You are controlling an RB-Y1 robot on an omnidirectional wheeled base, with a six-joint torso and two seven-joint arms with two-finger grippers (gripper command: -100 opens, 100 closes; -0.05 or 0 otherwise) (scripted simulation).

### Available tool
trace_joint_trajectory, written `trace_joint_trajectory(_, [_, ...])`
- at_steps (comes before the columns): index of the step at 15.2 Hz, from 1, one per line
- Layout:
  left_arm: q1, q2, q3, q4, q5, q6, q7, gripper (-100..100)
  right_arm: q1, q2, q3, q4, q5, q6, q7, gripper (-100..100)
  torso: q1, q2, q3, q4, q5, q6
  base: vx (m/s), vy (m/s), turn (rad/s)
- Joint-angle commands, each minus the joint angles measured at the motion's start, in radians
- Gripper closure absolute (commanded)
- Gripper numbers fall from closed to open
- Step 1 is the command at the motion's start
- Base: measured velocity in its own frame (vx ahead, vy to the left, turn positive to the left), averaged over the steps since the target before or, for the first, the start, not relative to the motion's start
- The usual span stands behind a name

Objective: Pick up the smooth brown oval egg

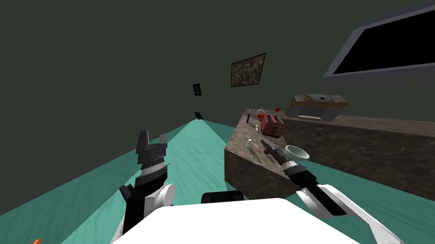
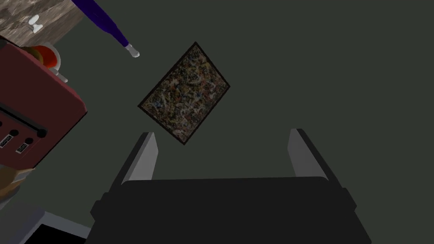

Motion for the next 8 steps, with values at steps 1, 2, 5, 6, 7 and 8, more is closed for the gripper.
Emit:
trace_joint_trajectory(1, [0.0, 0.0, 0.0, 0.0, 0.0, 0.0, 0.0, 0, 0.022, -0.046, -0.019, 0.036, 0.032, -0.005, 0.032, -100, 0.0, 0.0, 0.0, 0.0, 0.0, 0.0, 0.03, 0.032, 0.1])
trace_joint_trajectory(2, [0.0, 0.0, 0.0, 0.0, 0.0, 0.0, 0.0, 0, 0.03, -0.07, -0.029, 0.056, 0.055, 0.0, 0.053, -100, 0.0, 0.0, 0.0, 0.0, 0.0, 0.0, 0.032, 0.036, 0.165])
trace_joint_trajectory(5, [0.0, 0.0, 0.0, 0.0, 0.0, 0.0, 0.0, 0, 0.039, -0.104, -0.038, 0.077, 0.078, 0.005, 0.073, -100, 0.0, 0.0, 0.0, 0.0, 0.0, 0.0, 0.03, 0.033, 0.097])
trace_joint_trajectory(6, [0.0, 0.0, 0.0, 0.0, 0.0, 0.0, 0.0, 0, 0.048, -0.133, -0.047, 0.097, 0.1, 0.011, 0.093, -100, 0.0, 0.0, 0.0, 0.0, 0.0, 0.0, 0.027, 0.035, 0.089])
trace_joint_trajectory(7, [0.0, 0.0, 0.0, 0.0, 0.0, 0.0, 0.0, 0, 0.048, -0.133, -0.047, 0.097, 0.1, 0.011, 0.093, -100, 0.0, 0.0, 0.0, 0.0, 0.0, 0.0, 0.026, 0.031, 0.079])
trace_joint_trajectory(8, [0.0, 0.0, 0.0, 0.0, 0.0, 0.0, 0.0, 0, 0.057, -0.161, -0.056, 0.118, 0.123, 0.016, 0.114, -100, 0.0, 0.0, 0.0, 0.0, 0.0, 0.0, 0.028, 0.031, 0.094])
